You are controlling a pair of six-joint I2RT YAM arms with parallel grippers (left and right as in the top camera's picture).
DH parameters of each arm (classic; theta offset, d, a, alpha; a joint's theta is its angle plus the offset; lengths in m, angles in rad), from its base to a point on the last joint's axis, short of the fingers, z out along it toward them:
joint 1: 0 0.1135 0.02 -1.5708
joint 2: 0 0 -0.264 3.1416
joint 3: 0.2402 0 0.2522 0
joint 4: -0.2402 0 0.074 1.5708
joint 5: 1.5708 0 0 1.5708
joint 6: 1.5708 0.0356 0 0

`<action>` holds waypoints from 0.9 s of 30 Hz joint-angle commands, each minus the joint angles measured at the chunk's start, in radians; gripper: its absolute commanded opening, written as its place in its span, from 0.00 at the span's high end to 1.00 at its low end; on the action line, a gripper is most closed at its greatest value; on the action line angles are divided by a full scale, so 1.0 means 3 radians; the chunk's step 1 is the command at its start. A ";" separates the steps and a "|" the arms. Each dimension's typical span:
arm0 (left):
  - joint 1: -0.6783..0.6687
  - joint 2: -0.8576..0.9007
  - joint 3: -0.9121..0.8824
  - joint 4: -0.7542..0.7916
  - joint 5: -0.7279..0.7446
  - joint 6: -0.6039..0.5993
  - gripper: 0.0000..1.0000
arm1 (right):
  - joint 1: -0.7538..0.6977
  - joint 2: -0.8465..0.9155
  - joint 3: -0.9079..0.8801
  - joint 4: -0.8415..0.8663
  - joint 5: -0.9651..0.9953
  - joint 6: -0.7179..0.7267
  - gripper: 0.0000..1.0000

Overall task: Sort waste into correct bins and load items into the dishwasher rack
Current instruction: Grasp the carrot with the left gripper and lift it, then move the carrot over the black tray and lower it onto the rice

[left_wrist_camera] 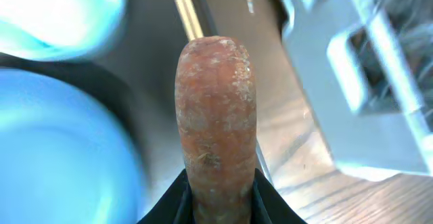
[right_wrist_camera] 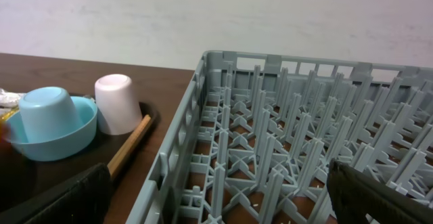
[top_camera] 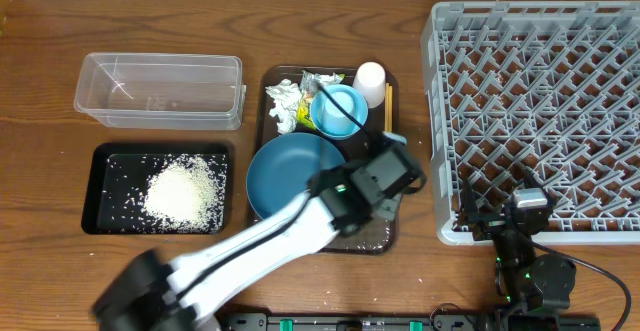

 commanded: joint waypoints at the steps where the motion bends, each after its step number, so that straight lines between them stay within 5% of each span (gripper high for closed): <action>1: 0.0158 -0.0453 0.0112 -0.0136 -0.0673 -0.0017 0.80 | -0.0028 -0.0003 -0.0004 -0.0015 0.0018 -0.0015 0.01; 7: 0.0799 -0.1041 0.0111 -0.0661 -0.1078 -0.0027 0.80 | -0.0028 -0.0003 -0.0004 -0.0015 0.0018 -0.0014 0.01; 14: 0.1999 -0.1189 0.0076 -0.1371 -0.1074 -0.0552 0.80 | -0.0028 -0.0003 -0.0004 -0.0015 0.0018 -0.0014 0.01; 27: 0.3464 -0.0609 -0.0402 -0.1326 -0.0692 -0.0930 0.79 | -0.0029 -0.0003 -0.0004 -0.0015 0.0018 -0.0015 0.01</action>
